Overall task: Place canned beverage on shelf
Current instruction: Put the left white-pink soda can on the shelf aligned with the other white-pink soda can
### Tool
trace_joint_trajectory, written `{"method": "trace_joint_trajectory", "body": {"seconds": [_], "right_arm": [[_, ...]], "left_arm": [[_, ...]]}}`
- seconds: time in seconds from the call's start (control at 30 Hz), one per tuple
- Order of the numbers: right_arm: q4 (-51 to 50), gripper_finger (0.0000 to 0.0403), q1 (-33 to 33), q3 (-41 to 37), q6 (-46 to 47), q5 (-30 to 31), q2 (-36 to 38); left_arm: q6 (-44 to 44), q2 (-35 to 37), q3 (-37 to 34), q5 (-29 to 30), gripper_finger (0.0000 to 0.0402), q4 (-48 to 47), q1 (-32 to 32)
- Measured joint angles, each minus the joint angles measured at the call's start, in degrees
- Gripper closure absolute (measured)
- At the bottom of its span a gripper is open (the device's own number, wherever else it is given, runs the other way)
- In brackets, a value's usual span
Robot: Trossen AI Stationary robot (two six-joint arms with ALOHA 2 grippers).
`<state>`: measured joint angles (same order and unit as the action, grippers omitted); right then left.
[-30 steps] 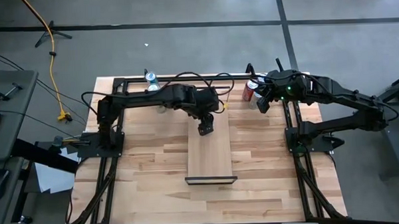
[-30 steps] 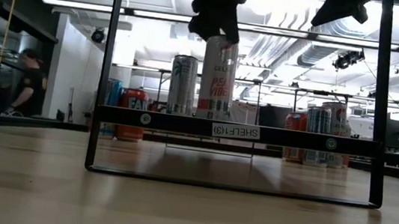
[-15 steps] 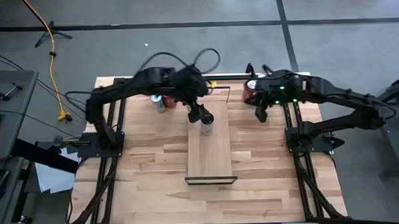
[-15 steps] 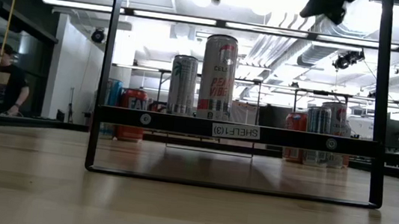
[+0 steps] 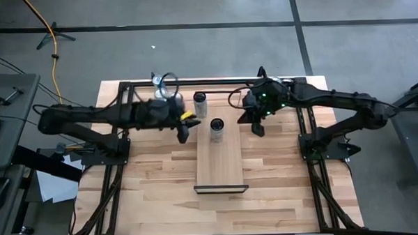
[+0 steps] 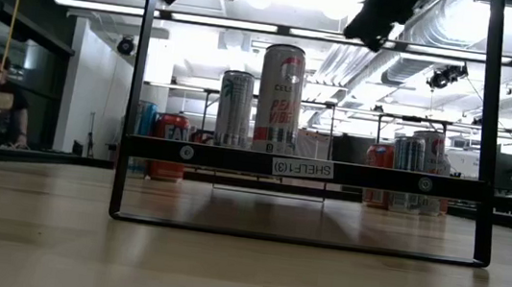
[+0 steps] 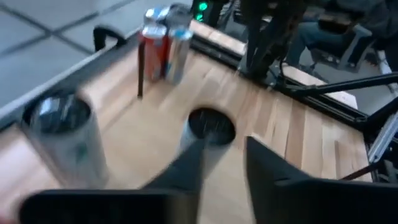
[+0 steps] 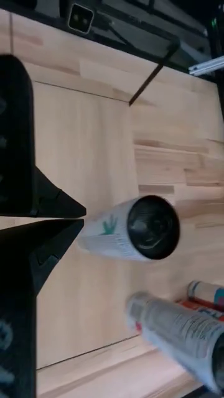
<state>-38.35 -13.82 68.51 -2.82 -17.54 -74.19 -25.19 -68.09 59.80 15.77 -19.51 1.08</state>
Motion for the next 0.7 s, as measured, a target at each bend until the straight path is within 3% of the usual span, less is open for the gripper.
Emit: {"method": "trace_joint_trajectory", "body": {"seconds": [0.07, 0.23, 0.33, 0.53, 0.7], "right_arm": [[2.36, 0.0403, 0.0, 0.0, 0.51, -0.55, -1.55], [9.32, 0.0398, 0.31, 0.02, 5.21, -2.75, -3.22], [10.61, 0.0371, 1.32, 0.07, 3.01, -2.51, -3.24], [11.15, 0.0242, 3.62, 0.11, 0.28, -1.27, -4.36], [14.63, 0.0128, 5.9, 0.11, -2.36, 7.8, -5.89]], "left_arm": [[-2.28, 0.93, -2.95, 0.4, 0.0389, -0.01, 1.07], [-4.97, 0.19, -4.73, 1.34, 0.0395, -1.83, 2.87], [-4.7, 0.29, -4.76, 1.53, 0.0399, -1.8, 2.75], [-1.66, 4.13, -4.72, 3.22, 0.0401, -1.55, 0.04], [-0.74, 8.1, -4.71, 3.39, 0.0401, -1.55, -2.87]]}}
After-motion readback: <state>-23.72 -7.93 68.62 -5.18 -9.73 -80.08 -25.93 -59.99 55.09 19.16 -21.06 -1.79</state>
